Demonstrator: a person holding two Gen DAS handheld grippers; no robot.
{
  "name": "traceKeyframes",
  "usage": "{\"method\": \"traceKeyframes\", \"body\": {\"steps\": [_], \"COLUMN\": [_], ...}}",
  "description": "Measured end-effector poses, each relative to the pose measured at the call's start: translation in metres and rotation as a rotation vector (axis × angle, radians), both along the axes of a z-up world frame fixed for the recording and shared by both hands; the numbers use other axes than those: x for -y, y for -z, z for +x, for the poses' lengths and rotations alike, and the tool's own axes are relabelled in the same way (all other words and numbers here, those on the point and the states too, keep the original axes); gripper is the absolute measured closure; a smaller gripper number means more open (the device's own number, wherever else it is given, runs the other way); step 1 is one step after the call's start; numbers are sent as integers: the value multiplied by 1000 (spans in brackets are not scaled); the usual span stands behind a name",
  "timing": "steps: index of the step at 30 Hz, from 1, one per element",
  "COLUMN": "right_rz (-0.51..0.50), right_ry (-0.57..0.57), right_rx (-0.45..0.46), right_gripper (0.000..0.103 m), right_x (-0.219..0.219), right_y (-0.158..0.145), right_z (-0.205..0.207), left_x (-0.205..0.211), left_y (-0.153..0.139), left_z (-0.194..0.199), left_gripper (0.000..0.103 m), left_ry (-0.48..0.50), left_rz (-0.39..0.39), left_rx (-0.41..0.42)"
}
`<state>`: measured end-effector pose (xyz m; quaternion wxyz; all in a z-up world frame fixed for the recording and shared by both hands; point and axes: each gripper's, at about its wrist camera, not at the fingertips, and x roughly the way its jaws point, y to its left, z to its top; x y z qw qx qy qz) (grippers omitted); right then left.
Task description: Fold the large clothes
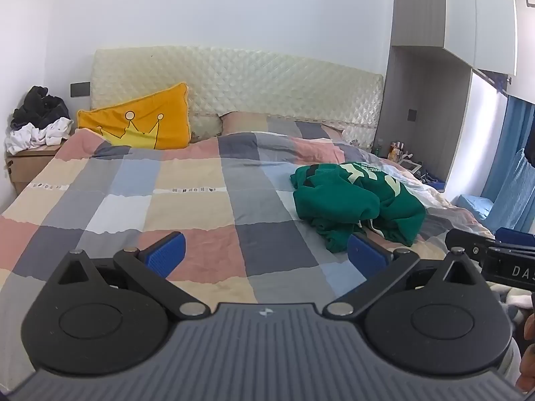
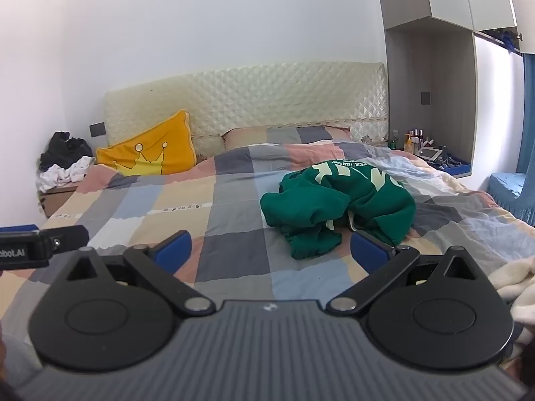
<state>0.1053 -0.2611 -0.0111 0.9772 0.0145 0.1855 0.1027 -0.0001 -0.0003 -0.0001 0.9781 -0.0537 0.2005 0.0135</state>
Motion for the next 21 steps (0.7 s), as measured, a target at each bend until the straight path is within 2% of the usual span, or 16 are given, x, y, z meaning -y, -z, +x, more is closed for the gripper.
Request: {"method": "traceKeyframes", "body": {"steps": [14,21], "right_rz": [7,-6], "right_ry": [2,9], "right_rx": [-13,-29], "right_gripper": [0,0], "right_x": [-5,-8], "right_y": [4,13], "right_z": [4,23], "left_x": [2,-12], "left_y": [-5,9], "left_z": [12,24], "left_gripper": [0,0], "left_ry": [-4,2], "left_rz": [2,13], "left_rx": [-11,-15]}}
